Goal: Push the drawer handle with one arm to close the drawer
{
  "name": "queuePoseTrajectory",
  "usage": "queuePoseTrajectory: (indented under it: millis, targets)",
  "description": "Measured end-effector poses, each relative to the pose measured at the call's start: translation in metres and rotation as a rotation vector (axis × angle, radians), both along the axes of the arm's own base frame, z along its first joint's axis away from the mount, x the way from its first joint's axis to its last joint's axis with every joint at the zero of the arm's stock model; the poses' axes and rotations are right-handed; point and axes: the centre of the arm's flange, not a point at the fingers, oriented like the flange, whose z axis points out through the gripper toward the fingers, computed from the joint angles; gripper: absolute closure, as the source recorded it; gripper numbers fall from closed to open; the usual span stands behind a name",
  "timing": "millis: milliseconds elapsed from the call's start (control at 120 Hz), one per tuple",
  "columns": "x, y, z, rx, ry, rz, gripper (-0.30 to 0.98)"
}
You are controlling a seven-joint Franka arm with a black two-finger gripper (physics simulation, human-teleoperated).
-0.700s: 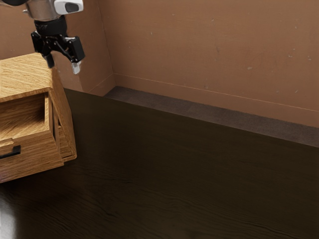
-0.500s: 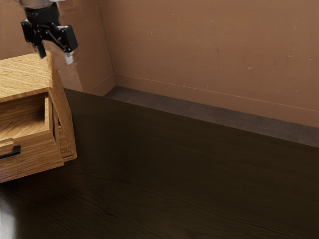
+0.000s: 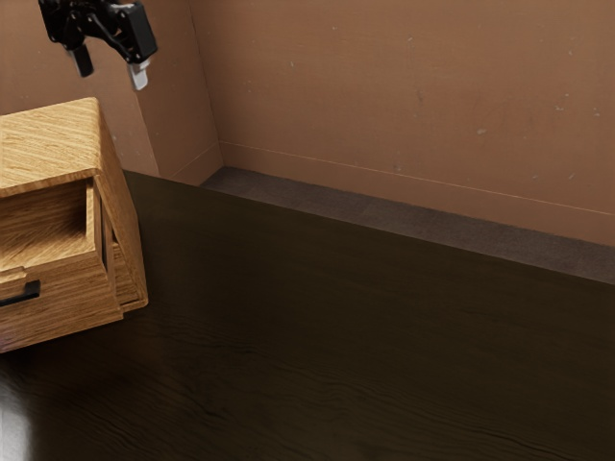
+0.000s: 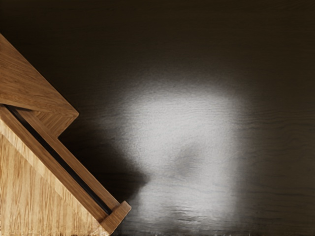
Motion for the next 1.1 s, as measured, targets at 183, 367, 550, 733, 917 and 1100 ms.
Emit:
queuePoseTrajectory:
  millis: [183, 367, 550, 733, 917, 1100]
  targets:
    - [-0.063, -0.019, -0.073, 0.038, 0.096, -0.032, 0.00]
    - [-0.140, -0.028, -0.162, 0.040, 0.114, -0.037, 0.00]
    - [-0.184, -0.027, -0.206, 0.035, 0.040, -0.008, 0.00]
    - [-0.211, 0.024, -0.225, -0.014, -0.007, 0.178, 0.00]
    - [-0.233, 0.055, -0.235, -0.025, -0.009, 0.320, 0.00]
    - [-0.240, 0.078, -0.250, -0.035, 0.044, 0.428, 0.02]
